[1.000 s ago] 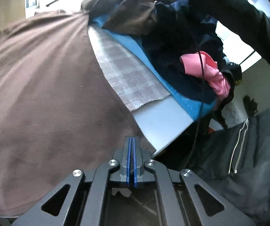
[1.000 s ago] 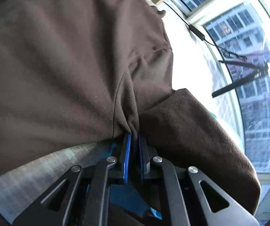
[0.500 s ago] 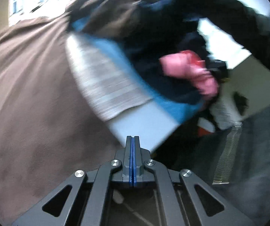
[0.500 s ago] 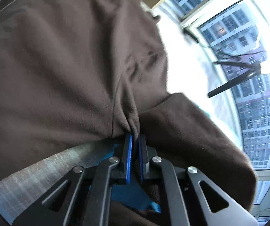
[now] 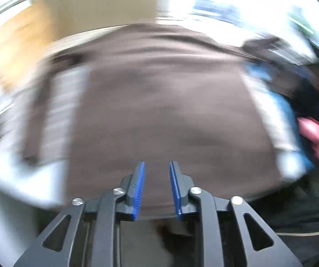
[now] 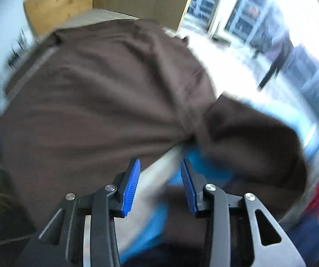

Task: Fold clothes

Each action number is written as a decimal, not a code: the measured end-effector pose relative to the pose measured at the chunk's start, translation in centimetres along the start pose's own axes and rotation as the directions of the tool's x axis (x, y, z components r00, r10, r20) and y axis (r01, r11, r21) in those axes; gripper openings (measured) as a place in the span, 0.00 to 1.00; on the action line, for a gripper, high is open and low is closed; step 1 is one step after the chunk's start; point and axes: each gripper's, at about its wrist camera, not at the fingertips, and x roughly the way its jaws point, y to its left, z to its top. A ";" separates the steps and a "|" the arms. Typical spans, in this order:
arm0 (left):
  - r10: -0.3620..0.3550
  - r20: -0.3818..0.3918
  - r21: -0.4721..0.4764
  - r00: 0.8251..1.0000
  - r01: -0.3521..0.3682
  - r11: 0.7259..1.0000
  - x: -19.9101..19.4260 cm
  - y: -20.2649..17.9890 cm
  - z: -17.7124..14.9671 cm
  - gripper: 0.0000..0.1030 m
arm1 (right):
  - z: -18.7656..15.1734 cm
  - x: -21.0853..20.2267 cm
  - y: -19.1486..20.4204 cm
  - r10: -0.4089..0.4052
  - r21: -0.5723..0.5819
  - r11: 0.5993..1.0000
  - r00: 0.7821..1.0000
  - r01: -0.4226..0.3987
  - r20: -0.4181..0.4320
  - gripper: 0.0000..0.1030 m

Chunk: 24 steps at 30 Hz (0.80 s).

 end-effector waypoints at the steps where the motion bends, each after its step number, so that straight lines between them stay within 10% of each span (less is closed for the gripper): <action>1: 0.046 -0.010 -0.066 0.999 -0.047 0.997 0.3 2.7 -0.3 0.22 | -1.8 0.3 0.9 0.024 0.037 0.999 1.000 -0.024 -0.018 0.37; 7: 0.010 -0.086 -0.115 0.996 -0.020 0.993 3.4 8.2 -1.3 0.22 | -10.2 2.1 5.4 0.104 0.255 0.964 0.992 -0.081 -0.078 0.37; 19: -0.134 -0.133 0.159 0.982 0.154 0.975 5.4 7.1 -1.1 0.03 | -11.6 4.3 11.8 0.011 0.305 0.951 0.986 0.041 -0.166 0.36; 22: -0.173 -0.114 0.201 0.978 0.193 0.960 4.1 7.1 -0.6 0.02 | -11.4 4.2 12.5 -0.006 0.295 0.954 0.986 0.055 -0.164 0.06; 24: -0.187 -0.094 0.236 0.978 0.205 0.950 2.7 6.9 -0.3 0.02 | -11.1 3.7 12.8 -0.023 0.282 0.957 0.987 0.067 -0.158 0.05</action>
